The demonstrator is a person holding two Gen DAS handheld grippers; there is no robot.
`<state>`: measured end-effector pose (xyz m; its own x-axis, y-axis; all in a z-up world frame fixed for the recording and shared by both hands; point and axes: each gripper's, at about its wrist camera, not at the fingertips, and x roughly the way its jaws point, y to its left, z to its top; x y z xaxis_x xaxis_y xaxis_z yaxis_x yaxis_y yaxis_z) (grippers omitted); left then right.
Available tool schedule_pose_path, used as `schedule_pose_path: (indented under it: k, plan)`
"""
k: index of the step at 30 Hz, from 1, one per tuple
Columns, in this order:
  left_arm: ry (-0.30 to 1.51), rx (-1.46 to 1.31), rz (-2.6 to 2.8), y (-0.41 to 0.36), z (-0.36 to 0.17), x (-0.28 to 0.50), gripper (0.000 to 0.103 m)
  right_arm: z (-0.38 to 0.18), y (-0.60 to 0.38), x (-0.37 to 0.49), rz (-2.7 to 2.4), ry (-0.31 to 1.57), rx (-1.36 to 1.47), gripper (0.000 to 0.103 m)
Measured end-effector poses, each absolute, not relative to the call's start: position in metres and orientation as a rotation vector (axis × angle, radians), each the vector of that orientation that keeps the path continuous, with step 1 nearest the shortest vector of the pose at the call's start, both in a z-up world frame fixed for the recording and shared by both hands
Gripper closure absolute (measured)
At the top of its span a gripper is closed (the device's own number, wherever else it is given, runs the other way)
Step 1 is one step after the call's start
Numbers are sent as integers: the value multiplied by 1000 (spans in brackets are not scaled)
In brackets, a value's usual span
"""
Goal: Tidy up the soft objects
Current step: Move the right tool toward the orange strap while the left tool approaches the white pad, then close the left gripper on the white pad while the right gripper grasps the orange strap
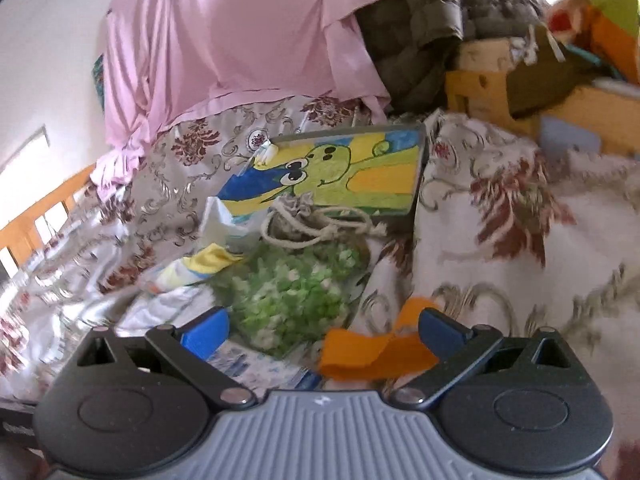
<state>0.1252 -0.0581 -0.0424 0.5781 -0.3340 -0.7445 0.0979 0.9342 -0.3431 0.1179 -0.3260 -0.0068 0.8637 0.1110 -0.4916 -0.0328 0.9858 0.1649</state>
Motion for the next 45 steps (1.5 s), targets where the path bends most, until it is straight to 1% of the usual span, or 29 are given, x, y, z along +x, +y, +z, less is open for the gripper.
schedule_pose_path:
  k: [2,8,11,14,20,22,24,26,28,32,34,39,45]
  plan:
    - [954,-274,-252,-66,-48,132,3,-11,-329,125,47,537,106,0]
    - [1028,-291,-218,-82,-68,147,5,-28,-341,141,24,635,156,0]
    - [1032,-221,-190,-94,-71,154,7,-36,-346,148,11,667,163,0]
    - [1025,-152,-176,-103,-72,158,12,-42,-350,155,11,693,194,0]
    - [1019,-120,-153,-103,-75,162,23,-48,-354,163,7,715,210,0]
    - [1012,-115,-153,-101,-75,163,30,-48,-355,162,7,717,216,0]
    - [1000,-123,-155,-99,-76,163,33,-48,-354,162,12,715,218,0]
    - [986,-141,-154,-96,-76,161,38,-49,-353,163,21,721,221,0]
    - [967,-161,-152,-92,-75,159,45,-50,-353,163,32,729,223,1]
    - [956,-183,-148,-90,-74,158,48,-53,-350,166,42,746,217,1]
    - [950,-197,-139,-89,-73,157,52,-54,-349,166,40,748,217,2]
    - [929,-223,-134,-85,-69,150,57,-52,-351,165,53,743,235,3]
    - [908,-215,-137,-86,-66,144,58,-51,-346,165,80,740,220,3]
